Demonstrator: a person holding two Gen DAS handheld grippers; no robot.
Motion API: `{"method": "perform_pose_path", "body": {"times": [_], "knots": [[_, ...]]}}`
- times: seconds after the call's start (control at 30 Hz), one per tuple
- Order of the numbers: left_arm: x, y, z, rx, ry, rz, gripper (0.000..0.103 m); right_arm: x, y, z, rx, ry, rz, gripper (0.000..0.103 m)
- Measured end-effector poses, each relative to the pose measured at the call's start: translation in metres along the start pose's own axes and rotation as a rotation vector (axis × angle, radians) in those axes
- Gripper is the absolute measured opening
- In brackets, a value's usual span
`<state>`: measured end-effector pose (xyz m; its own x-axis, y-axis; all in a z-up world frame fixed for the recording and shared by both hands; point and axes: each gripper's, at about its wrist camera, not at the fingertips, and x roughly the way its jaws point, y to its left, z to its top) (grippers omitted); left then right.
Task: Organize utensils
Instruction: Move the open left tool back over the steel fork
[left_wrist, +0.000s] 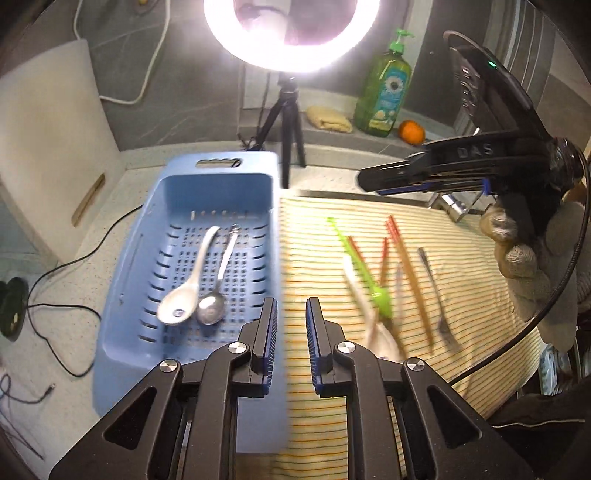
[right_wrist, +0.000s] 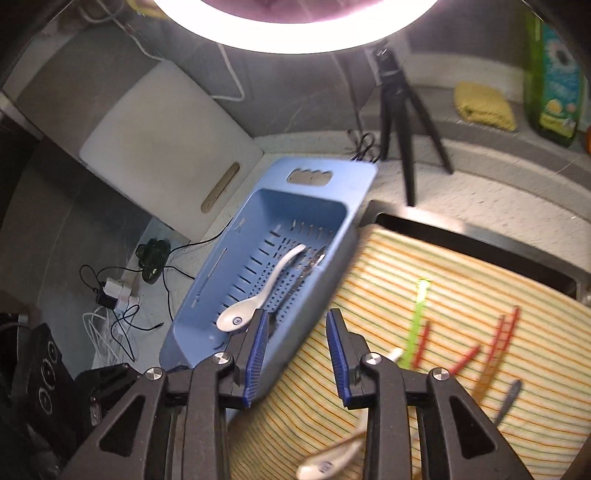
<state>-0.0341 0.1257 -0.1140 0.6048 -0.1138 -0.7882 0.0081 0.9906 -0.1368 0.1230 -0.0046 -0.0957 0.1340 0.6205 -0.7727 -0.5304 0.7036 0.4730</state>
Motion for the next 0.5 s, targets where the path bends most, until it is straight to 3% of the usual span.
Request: {"method": "perform_pose_path", "body": {"times": [0.2,0.27,0.33,0.5], "knots": [[0.0,-0.051,-0.008,-0.019,-0.002,-0.03,0.014,-0.057,-0.041,-0.021,-0.031,-0.091,-0.023,0.04],[0.004,-0.071,-0.013,-0.014,0.008,-0.047,0.014,-0.07,-0.052,-0.027,-0.042,-0.112,-0.03,0.058],[0.008,-0.088,-0.017,-0.009,0.019,-0.067,0.014,-0.079,-0.064,-0.033,-0.037,-0.111,-0.03,0.068],[0.025,-0.131,-0.033,0.009,0.056,-0.12,0.014,-0.082,-0.093,-0.051,-0.028,-0.042,-0.091,0.069]]}}
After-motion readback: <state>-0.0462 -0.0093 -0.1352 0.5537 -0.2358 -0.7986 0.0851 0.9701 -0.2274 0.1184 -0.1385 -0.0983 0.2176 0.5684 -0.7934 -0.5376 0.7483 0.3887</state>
